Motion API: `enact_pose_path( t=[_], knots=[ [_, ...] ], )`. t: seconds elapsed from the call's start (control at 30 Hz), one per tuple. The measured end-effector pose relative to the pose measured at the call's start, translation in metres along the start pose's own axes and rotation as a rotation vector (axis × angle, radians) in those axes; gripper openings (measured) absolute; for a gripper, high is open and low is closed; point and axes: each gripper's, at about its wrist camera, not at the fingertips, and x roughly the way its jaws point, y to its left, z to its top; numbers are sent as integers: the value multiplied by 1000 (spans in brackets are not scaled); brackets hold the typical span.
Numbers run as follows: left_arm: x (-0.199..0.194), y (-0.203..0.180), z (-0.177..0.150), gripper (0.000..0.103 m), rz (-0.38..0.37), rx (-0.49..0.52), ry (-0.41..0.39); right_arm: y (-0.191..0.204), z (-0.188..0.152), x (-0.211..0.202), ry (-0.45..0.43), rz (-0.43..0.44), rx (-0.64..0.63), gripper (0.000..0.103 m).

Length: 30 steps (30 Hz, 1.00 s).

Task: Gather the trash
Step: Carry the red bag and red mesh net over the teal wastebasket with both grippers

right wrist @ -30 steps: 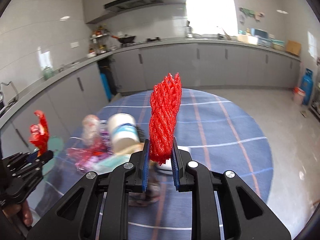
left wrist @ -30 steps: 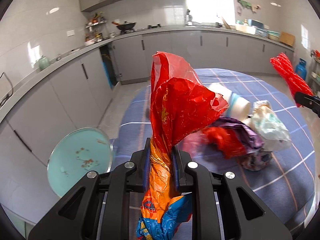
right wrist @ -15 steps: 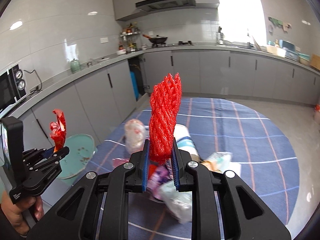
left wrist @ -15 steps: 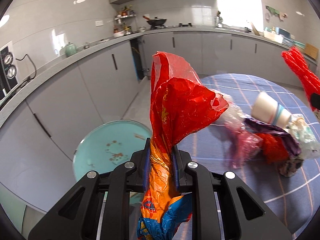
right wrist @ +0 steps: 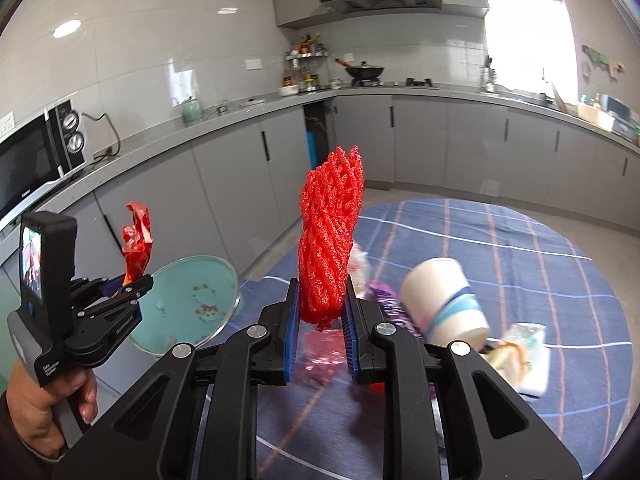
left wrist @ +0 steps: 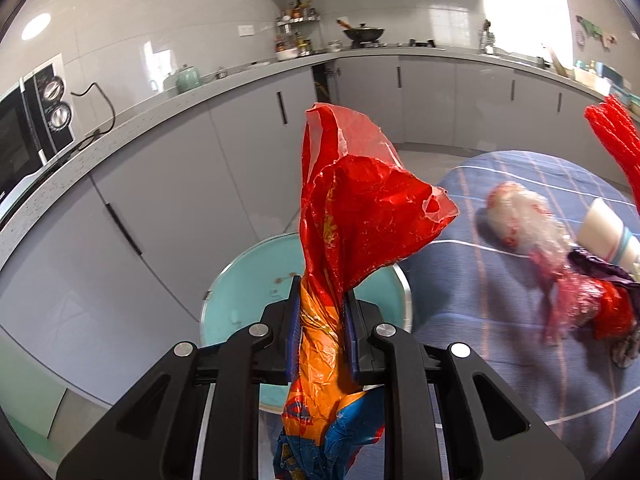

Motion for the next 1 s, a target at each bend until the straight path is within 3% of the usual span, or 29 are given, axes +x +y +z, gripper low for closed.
enact_pose_path(
  t=[0.4,1.0],
  knots=[
    [36,49,-1,19,140,-42,41,49,2,52,74,126,-67,20],
    [80,77,-5,19,167,-85,106,123,-8,130,187,250,-176,20]
  ],
)
